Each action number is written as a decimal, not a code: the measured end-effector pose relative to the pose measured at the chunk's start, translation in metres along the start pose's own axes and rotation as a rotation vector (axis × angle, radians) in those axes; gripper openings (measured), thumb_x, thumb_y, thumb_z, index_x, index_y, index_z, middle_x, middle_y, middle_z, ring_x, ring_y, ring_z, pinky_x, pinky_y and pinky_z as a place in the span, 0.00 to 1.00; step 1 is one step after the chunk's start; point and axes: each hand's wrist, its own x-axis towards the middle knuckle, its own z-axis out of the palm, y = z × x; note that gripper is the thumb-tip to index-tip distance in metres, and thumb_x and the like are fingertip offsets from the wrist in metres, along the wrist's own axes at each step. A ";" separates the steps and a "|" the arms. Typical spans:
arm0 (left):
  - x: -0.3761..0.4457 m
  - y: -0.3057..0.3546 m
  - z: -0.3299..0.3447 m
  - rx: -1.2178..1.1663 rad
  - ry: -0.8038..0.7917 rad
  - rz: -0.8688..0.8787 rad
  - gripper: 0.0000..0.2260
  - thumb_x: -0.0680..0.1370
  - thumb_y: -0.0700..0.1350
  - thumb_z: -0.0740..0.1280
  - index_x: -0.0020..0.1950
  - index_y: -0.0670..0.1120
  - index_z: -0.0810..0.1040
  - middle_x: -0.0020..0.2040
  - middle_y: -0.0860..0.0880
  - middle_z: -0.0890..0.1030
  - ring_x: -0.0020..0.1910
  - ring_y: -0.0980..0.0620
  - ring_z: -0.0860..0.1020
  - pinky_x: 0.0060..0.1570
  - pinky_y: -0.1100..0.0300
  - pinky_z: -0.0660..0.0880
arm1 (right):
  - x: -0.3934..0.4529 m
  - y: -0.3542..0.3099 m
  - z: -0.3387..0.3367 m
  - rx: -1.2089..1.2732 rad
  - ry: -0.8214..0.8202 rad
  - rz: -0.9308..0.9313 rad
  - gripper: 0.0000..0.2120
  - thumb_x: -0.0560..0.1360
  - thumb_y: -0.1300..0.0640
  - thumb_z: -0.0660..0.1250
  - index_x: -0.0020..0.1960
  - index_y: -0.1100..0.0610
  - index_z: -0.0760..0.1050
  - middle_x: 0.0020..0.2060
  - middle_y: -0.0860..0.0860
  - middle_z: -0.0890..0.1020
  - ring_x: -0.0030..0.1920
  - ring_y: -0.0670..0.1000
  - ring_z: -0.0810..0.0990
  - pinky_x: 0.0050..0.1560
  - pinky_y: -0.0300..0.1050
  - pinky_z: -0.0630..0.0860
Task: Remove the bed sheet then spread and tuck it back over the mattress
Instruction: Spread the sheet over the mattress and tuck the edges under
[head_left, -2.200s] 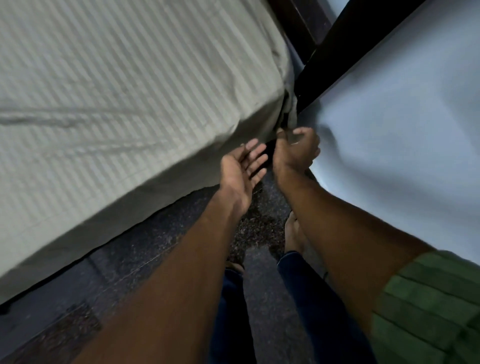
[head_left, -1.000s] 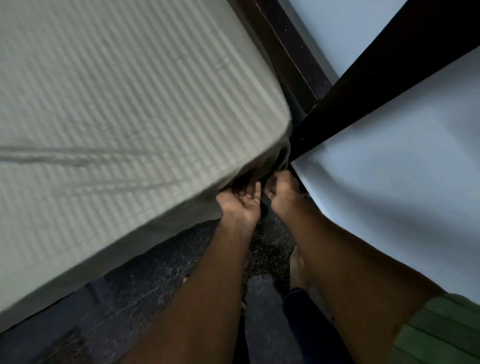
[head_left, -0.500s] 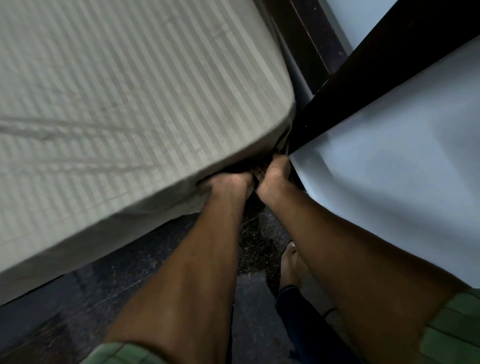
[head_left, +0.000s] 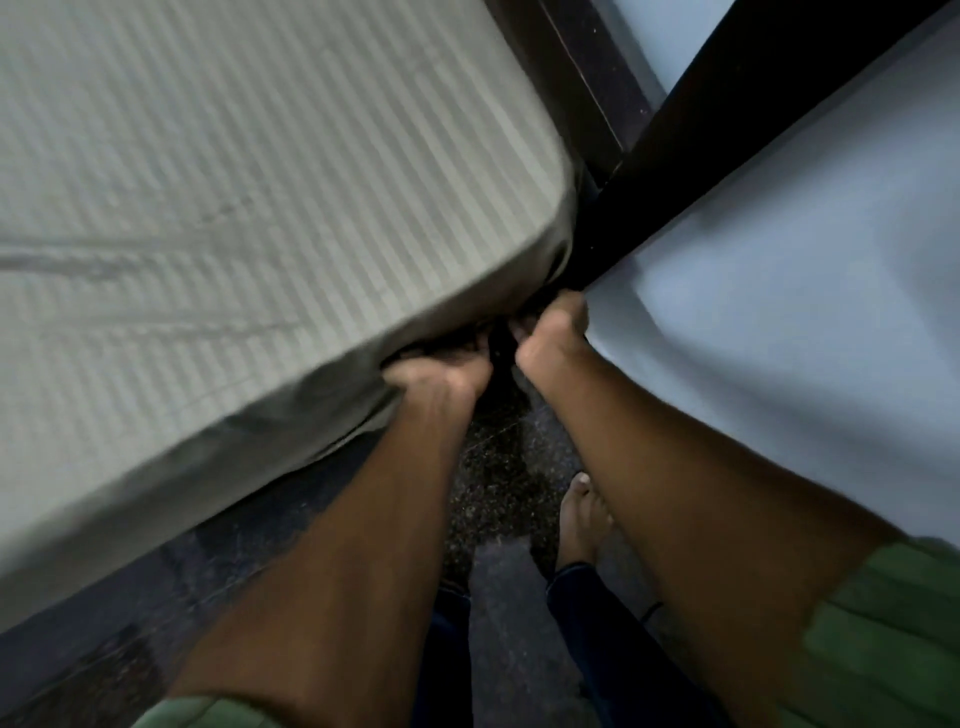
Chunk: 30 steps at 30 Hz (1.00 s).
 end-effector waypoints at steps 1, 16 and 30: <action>-0.002 -0.002 -0.010 0.058 0.011 0.022 0.33 0.80 0.63 0.47 0.70 0.43 0.75 0.66 0.38 0.78 0.68 0.36 0.75 0.73 0.40 0.66 | -0.011 0.002 -0.016 -0.137 0.052 -0.003 0.17 0.84 0.53 0.55 0.64 0.60 0.77 0.63 0.60 0.81 0.61 0.61 0.81 0.56 0.52 0.79; -0.012 -0.002 -0.047 0.290 0.006 0.030 0.30 0.81 0.60 0.50 0.74 0.44 0.73 0.70 0.42 0.78 0.71 0.46 0.74 0.68 0.50 0.66 | 0.018 0.028 -0.030 -0.231 0.139 -0.231 0.12 0.79 0.66 0.64 0.40 0.58 0.79 0.37 0.55 0.84 0.35 0.52 0.81 0.36 0.46 0.82; 0.009 0.014 -0.008 -0.078 -0.099 0.024 0.35 0.79 0.69 0.48 0.71 0.48 0.78 0.68 0.38 0.79 0.67 0.33 0.75 0.67 0.30 0.68 | 0.008 0.003 0.015 0.156 -0.133 -0.083 0.28 0.74 0.39 0.57 0.63 0.55 0.80 0.69 0.57 0.78 0.69 0.64 0.74 0.75 0.63 0.67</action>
